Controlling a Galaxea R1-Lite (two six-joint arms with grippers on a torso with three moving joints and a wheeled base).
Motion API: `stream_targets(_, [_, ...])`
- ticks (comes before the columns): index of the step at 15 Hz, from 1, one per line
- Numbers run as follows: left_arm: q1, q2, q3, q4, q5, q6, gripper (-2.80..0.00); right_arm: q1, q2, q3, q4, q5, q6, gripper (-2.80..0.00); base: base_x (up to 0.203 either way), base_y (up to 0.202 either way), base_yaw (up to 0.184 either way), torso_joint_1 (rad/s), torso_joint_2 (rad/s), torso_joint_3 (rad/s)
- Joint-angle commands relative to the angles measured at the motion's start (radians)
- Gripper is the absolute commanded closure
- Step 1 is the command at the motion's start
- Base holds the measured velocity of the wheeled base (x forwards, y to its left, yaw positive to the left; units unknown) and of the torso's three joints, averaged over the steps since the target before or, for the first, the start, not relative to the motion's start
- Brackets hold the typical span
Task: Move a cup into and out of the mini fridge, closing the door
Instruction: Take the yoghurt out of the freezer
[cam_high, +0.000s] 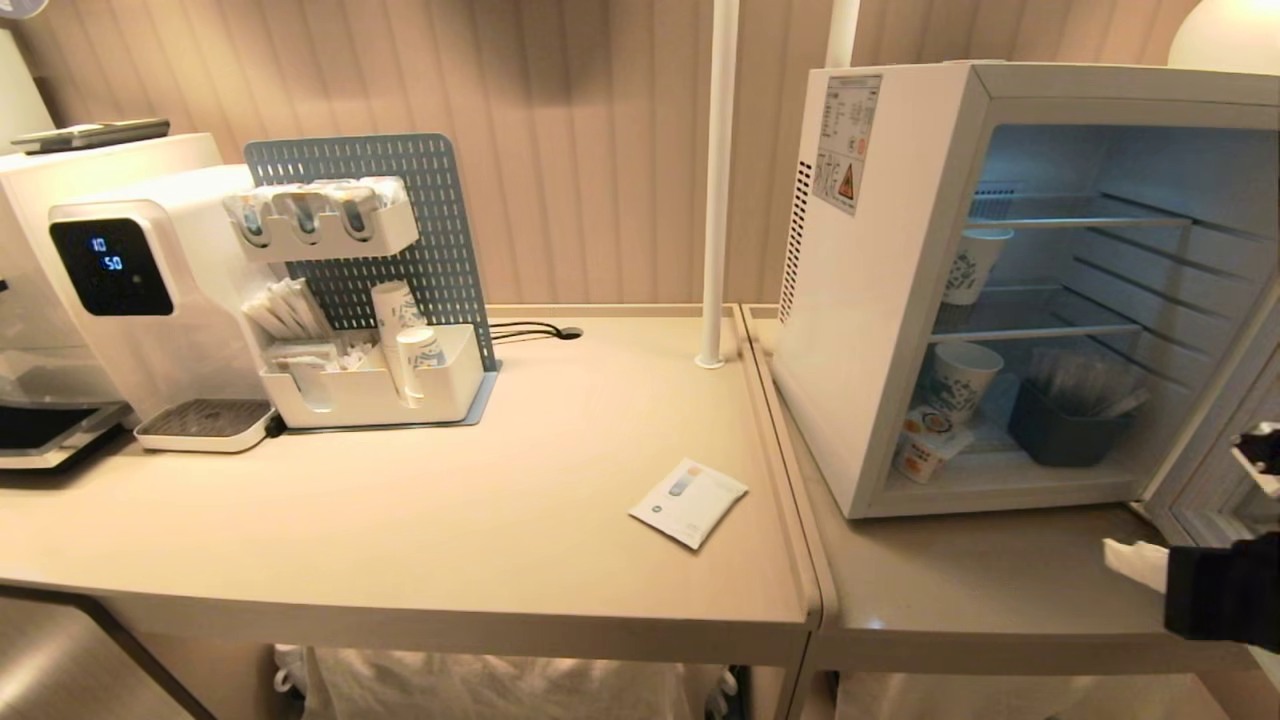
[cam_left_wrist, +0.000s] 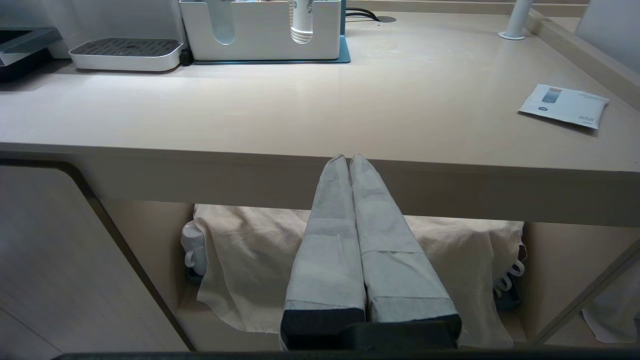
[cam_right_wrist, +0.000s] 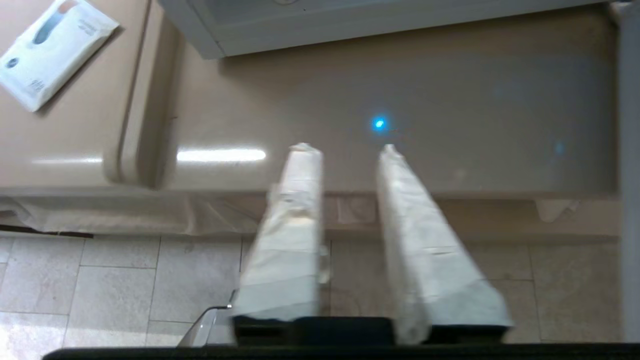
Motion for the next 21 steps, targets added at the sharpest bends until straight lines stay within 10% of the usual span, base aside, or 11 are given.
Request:
stream_targets(1, [0.001,0.002,0.002,0.0,0.0,-0.001,0.0,0.004,0.28,0.042,-0.265,0.0,0.003,-2.8,0.0,0.0,0.0,0.0,0.0,0.0])
stream_targets(13, [0.001,0.002,0.002,0.0,0.002,-0.006,0.0,0.082,0.843,0.089,-1.215,0.03,0.066,-2.8,0.0,0.0,0.0,0.0,0.0,0.0])
stream_targets(21, [0.001,0.002,0.002,0.0,0.002,-0.006,0.0,0.06,0.94,-0.015,-1.246,-0.001,0.076,-2.8,0.0,0.0,0.0,0.0,0.0,0.0])
